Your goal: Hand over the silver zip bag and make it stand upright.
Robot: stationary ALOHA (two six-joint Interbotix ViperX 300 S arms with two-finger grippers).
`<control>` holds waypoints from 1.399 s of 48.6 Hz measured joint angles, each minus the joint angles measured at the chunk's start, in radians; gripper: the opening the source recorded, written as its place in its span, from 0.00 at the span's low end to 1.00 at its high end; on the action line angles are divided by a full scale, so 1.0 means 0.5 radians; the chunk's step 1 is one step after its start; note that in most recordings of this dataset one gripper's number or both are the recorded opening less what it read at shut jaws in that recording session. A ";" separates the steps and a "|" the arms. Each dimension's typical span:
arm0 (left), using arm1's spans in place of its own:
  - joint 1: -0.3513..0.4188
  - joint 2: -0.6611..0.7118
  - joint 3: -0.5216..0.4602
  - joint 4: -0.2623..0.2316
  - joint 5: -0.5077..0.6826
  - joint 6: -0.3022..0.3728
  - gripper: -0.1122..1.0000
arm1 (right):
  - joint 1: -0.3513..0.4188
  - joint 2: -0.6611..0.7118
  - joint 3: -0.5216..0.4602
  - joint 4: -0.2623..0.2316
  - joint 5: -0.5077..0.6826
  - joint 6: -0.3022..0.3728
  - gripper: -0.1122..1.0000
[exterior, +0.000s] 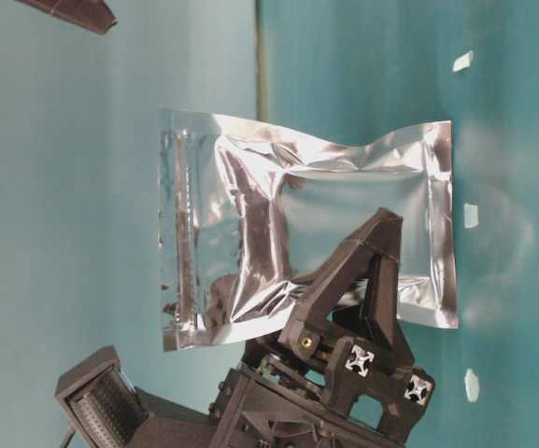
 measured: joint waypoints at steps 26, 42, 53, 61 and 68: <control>0.003 0.000 0.000 0.003 0.000 0.000 0.31 | 0.000 0.000 0.028 -0.003 -0.049 0.000 0.97; 0.000 0.000 0.000 0.003 0.000 0.000 0.31 | 0.000 0.000 0.040 -0.003 -0.052 0.000 0.97; 0.003 0.000 0.000 0.003 0.000 -0.003 0.31 | 0.000 0.000 0.043 0.000 -0.052 0.000 0.97; 0.003 0.003 -0.003 0.003 0.000 0.000 0.31 | -0.003 -0.003 0.043 0.000 -0.055 0.000 0.97; 0.000 0.000 -0.003 0.003 0.003 0.000 0.31 | 0.000 0.000 0.043 -0.003 -0.058 0.000 0.97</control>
